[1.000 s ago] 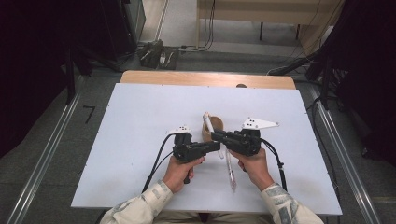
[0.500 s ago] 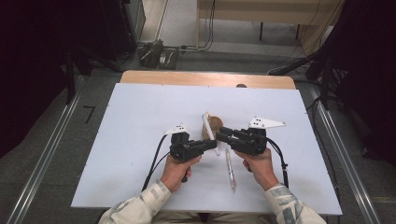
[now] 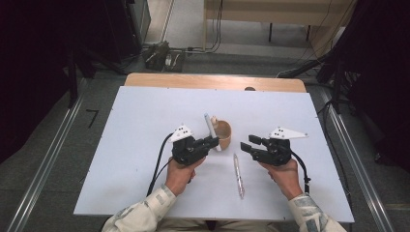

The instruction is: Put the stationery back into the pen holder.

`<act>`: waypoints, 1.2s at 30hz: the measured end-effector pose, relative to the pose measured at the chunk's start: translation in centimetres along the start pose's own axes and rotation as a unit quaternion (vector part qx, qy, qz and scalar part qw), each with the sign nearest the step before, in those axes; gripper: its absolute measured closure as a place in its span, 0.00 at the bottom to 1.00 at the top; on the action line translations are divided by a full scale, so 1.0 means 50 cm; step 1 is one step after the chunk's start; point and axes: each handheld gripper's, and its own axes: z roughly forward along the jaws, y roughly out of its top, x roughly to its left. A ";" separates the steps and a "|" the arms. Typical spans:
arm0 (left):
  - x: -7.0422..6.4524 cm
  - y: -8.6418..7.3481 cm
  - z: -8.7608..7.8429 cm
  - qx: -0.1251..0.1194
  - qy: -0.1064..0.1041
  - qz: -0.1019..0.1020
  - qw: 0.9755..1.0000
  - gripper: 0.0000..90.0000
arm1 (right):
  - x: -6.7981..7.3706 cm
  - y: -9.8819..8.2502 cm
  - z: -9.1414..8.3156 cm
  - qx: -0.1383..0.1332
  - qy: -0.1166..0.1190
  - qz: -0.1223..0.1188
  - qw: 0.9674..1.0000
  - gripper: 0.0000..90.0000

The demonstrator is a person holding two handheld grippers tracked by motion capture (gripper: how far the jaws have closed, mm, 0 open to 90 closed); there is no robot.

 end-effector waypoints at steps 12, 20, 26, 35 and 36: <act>0.011 0.026 0.012 -0.029 0.044 0.016 0.998 0.89 | -0.002 -0.017 0.007 0.018 -0.005 0.004 1.000 0.49; 0.014 0.032 0.036 -0.036 0.068 0.044 0.996 0.89 | -0.002 -0.019 0.011 0.022 -0.007 0.005 1.000 0.47; 0.011 0.029 0.060 -0.027 0.083 0.073 0.994 0.89 | -0.002 -0.021 0.014 0.027 -0.008 0.007 1.000 0.46; 0.020 0.013 0.086 -0.001 0.101 0.094 0.990 0.88 | -0.005 -0.023 0.017 0.032 -0.007 0.010 0.999 0.46; 0.021 0.012 0.087 0.002 0.101 0.094 0.990 0.88 | -0.005 -0.023 0.017 0.032 -0.007 0.010 0.999 0.46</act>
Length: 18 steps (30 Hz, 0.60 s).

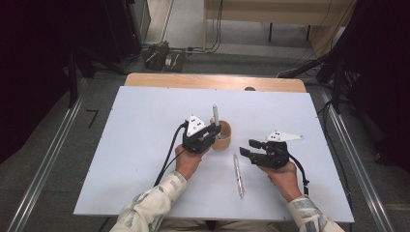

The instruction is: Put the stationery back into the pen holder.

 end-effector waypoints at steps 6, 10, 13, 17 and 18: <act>-0.003 -0.006 0.007 0.012 0.004 0.009 1.000 0.87 | 0.001 -0.001 0.002 0.004 0.000 0.001 1.000 0.46; -0.002 -0.005 0.006 0.013 0.001 0.004 1.000 0.83 | 0.000 -0.002 0.004 0.005 0.001 0.002 1.000 0.45; -0.002 -0.004 0.004 0.015 0.000 0.002 1.000 0.78 | 0.001 -0.002 0.005 0.007 0.002 0.002 1.000 0.45; -0.007 0.000 -0.005 0.016 -0.007 0.000 1.000 0.72 | 0.003 -0.003 0.005 0.008 0.003 0.003 1.000 0.45; -0.008 0.001 -0.007 0.016 -0.011 -0.001 1.000 0.69 | 0.002 -0.003 0.005 0.008 0.003 0.002 1.000 0.45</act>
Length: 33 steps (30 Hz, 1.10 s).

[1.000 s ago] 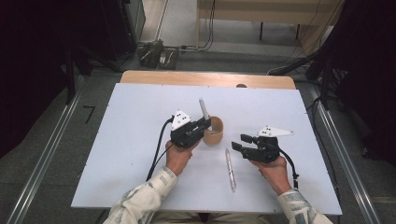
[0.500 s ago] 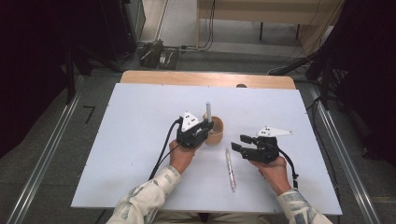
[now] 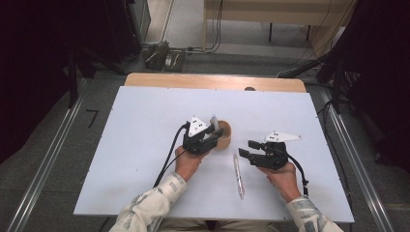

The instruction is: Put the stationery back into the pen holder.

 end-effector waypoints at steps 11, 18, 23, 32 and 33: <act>-0.009 0.011 -0.031 -0.004 0.006 -0.006 1.000 0.48 | 0.013 -0.010 0.013 0.019 0.011 0.004 1.000 0.45; -0.004 0.009 -0.050 -0.012 0.011 -0.013 1.000 0.41 | 0.031 -0.026 0.022 0.035 -0.002 -0.010 0.999 0.45; 0.004 0.007 -0.066 -0.015 0.016 -0.022 1.000 0.35 | 0.045 -0.035 0.035 0.046 -0.015 -0.022 0.999 0.45; 0.012 -0.004 -0.108 -0.015 0.024 -0.025 0.999 0.28 | 0.054 -0.043 0.045 0.059 -0.025 -0.023 0.998 0.43; 0.013 -0.005 -0.113 -0.014 0.025 -0.027 0.999 0.28 | 0.055 -0.043 0.045 0.060 -0.026 -0.022 0.998 0.43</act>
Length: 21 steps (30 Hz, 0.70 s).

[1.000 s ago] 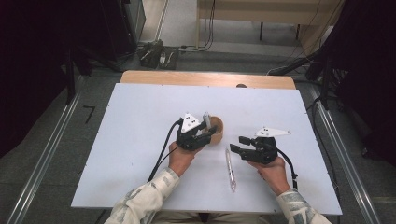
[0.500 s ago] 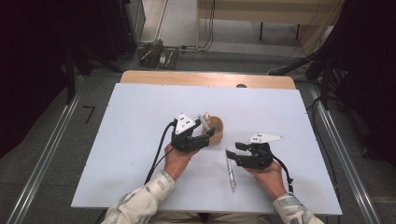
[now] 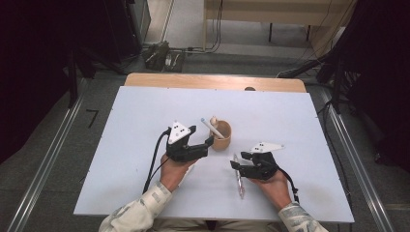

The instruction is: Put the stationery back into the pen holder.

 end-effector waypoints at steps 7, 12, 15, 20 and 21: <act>0.016 -0.013 -0.025 0.013 0.012 -0.014 1.000 0.22 | 0.011 -0.009 0.002 0.014 -0.014 0.004 1.000 0.43; 0.022 -0.023 -0.038 0.021 0.020 -0.015 0.999 0.22 | 0.010 -0.010 0.003 0.019 -0.026 0.011 0.999 0.45; 0.024 -0.032 -0.043 0.030 0.026 -0.011 0.999 0.20 | 0.009 -0.011 0.004 0.022 -0.033 0.014 0.999 0.46; 0.028 -0.042 -0.046 0.043 0.042 -0.001 0.998 0.18 | 0.012 -0.012 0.008 0.028 -0.038 0.010 0.999 0.48; 0.028 -0.044 -0.047 0.045 0.046 0.000 0.998 0.18 | 0.013 -0.012 0.010 0.029 -0.040 0.008 0.999 0.49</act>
